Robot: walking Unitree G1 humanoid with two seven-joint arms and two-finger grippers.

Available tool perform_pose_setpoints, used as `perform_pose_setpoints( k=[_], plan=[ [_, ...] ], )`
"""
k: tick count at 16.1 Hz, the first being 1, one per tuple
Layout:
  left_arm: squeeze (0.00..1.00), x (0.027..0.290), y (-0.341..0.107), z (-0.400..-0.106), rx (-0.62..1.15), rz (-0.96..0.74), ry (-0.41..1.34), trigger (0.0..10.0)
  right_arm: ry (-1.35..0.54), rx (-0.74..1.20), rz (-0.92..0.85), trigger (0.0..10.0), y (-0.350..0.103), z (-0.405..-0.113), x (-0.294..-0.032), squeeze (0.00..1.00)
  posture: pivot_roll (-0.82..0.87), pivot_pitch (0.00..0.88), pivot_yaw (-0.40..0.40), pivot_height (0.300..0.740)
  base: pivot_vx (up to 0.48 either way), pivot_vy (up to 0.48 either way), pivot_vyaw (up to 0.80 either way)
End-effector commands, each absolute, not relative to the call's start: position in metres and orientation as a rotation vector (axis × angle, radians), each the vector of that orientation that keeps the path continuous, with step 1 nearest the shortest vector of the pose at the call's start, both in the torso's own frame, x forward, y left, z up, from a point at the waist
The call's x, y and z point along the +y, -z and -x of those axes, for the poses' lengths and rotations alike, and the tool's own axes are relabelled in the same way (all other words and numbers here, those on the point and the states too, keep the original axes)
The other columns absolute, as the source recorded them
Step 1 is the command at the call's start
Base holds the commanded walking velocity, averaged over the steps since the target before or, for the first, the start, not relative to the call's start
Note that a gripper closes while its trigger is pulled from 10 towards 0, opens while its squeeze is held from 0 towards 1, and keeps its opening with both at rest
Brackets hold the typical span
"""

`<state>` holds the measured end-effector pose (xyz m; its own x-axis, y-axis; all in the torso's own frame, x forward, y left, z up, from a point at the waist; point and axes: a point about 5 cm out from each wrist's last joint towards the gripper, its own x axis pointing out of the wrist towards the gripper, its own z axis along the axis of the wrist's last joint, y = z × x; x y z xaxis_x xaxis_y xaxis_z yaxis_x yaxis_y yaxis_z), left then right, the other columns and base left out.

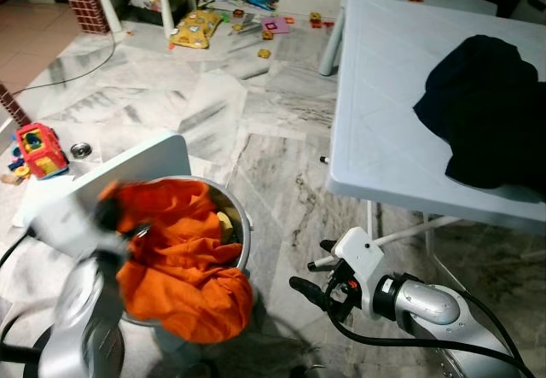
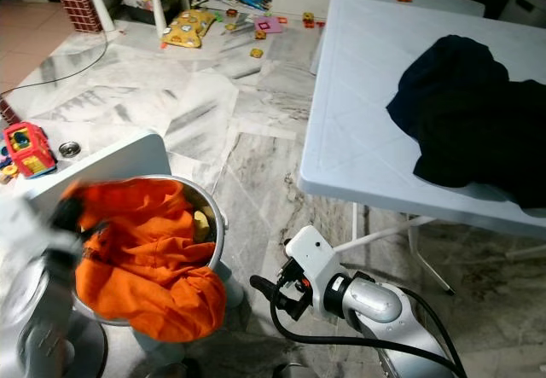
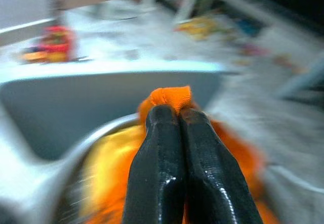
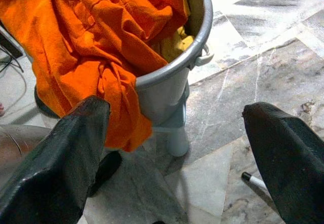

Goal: Hang hanger

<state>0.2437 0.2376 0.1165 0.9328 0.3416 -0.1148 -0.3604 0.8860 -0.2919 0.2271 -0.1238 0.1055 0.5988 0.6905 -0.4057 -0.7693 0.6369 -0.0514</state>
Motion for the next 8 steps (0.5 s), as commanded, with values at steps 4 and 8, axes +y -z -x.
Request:
perform_pose_setpoints(
  k=[4, 8],
  plan=[
    [0.00, 0.260, -0.091, -0.223, 0.189, 0.307, -0.574, 0.0, -0.852, 0.381, 0.240, 10.0, -0.103, -0.227, -0.127, 0.00, -0.11, 0.171, -0.071, 0.740, 0.000, 0.000, 0.00],
    [0.00, 0.280, -0.079, -0.203, 0.261, 0.192, -0.692, 0.0, -0.855, 0.386, 0.239, 10.0, -0.102, -0.226, -0.127, 0.00, -0.11, 0.177, -0.071, 0.740, 0.000, 0.000, 0.00]
  ],
)
